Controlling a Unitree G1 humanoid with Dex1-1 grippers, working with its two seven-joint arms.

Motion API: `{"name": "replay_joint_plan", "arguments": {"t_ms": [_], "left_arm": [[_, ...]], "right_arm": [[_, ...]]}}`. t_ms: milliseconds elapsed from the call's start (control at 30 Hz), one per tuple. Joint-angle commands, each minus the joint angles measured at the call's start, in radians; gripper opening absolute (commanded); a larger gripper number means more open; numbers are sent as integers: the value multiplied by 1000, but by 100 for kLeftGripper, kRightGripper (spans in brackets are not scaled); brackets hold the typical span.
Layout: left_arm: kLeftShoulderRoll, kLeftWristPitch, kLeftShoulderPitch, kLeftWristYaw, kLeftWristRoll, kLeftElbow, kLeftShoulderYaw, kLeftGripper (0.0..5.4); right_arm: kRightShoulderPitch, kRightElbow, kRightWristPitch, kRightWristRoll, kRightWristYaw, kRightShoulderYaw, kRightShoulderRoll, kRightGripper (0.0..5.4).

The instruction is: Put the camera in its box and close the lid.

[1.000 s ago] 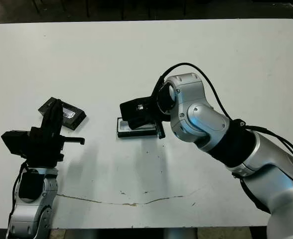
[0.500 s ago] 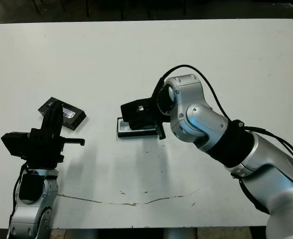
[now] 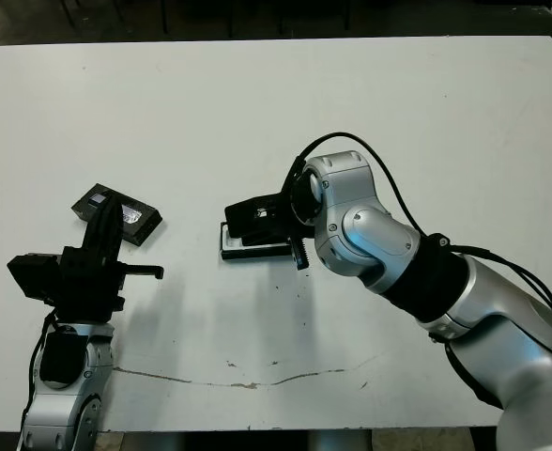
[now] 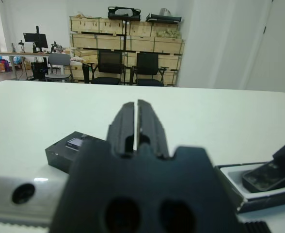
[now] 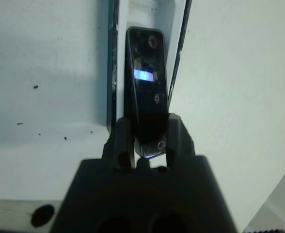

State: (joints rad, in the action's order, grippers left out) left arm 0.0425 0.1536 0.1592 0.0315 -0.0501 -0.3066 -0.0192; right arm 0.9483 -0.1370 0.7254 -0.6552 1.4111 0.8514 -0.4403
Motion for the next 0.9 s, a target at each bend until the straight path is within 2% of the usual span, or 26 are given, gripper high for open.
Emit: {"name": "replay_joint_plan", "arguments": {"t_ms": [33, 233, 467, 733, 900], "left_arm": [[-2, -7, 13, -4, 0, 21, 2, 0], [-1, -2, 16, -9, 4, 23, -1, 0], [2, -3, 24, -14, 3, 15, -1, 0], [0, 11, 33, -17, 15, 16, -3, 0], [4, 6, 36, -18, 3, 17, 0, 0]], "right_arm": [[-15, 13, -11, 23, 33, 35, 33, 33], [-1, 17, -18, 22, 32, 38, 64, 33], [-1, 32, -67, 50, 20, 13, 83, 33], [-5, 55, -103, 39, -3, 17, 96, 33], [-2, 90, -123, 78, 17, -4, 97, 33]]}}
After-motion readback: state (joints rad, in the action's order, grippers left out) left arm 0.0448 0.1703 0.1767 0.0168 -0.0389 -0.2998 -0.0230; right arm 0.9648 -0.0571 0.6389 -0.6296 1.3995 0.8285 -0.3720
